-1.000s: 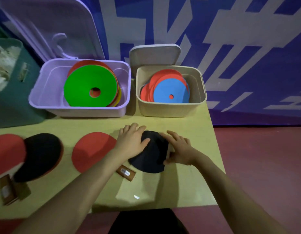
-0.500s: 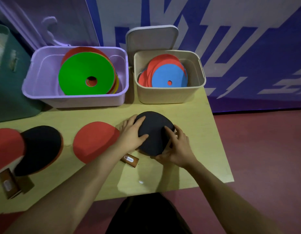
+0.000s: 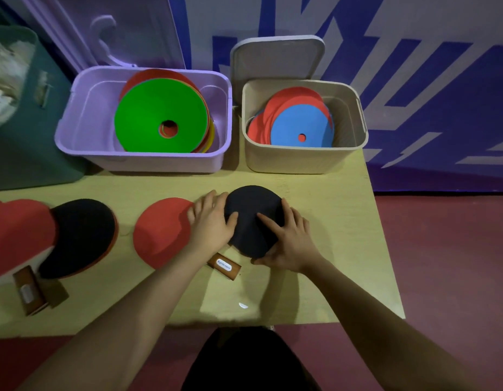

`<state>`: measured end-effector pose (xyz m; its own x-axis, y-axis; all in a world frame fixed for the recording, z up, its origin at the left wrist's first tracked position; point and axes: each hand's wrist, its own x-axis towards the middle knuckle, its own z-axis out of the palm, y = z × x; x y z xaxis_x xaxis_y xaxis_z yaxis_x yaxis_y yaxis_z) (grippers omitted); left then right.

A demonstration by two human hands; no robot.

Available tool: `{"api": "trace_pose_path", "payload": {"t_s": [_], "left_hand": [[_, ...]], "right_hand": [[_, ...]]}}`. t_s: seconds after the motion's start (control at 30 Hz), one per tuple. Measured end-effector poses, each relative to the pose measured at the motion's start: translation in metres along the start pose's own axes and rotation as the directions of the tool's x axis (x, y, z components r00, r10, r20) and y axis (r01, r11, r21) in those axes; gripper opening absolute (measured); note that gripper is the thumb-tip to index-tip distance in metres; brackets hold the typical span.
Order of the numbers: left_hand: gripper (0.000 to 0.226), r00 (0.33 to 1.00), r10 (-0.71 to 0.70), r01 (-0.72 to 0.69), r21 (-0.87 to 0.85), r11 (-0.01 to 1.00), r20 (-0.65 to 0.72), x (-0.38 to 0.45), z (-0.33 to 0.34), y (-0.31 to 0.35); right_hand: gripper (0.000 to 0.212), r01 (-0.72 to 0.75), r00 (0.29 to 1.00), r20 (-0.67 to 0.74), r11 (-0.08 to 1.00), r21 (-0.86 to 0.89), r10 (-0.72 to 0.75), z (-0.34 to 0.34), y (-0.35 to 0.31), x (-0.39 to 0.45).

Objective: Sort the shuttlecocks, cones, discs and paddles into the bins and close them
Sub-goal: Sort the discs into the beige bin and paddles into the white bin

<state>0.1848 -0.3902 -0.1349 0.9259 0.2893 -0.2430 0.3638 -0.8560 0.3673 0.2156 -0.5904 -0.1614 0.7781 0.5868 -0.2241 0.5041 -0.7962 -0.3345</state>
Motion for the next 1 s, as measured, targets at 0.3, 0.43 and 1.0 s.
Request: {"api": "trace_pose_path", "payload": {"t_s": [0.3, 0.43, 1.0], "left_hand": [[0.088, 0.853, -0.519, 0.518, 0.032, 0.855, 0.063, -0.042, 0.014, -0.029], [0.095, 0.881, -0.471, 0.470, 0.035, 0.882, 0.052, -0.049, 0.015, -0.036], [0.120, 0.894, -0.444, 0.441, 0.064, 0.895, 0.058, -0.075, 0.018, -0.047]], "right_hand": [[0.087, -0.174, 0.977, -0.100, 0.977, 0.119, 0.186, -0.002, -0.014, -0.003], [0.087, -0.157, 0.982, -0.087, 0.983, 0.090, 0.165, -0.003, -0.017, -0.004], [0.093, -0.091, 0.982, -0.155, 0.987, 0.130, 0.111, 0.002, -0.029, -0.013]]}}
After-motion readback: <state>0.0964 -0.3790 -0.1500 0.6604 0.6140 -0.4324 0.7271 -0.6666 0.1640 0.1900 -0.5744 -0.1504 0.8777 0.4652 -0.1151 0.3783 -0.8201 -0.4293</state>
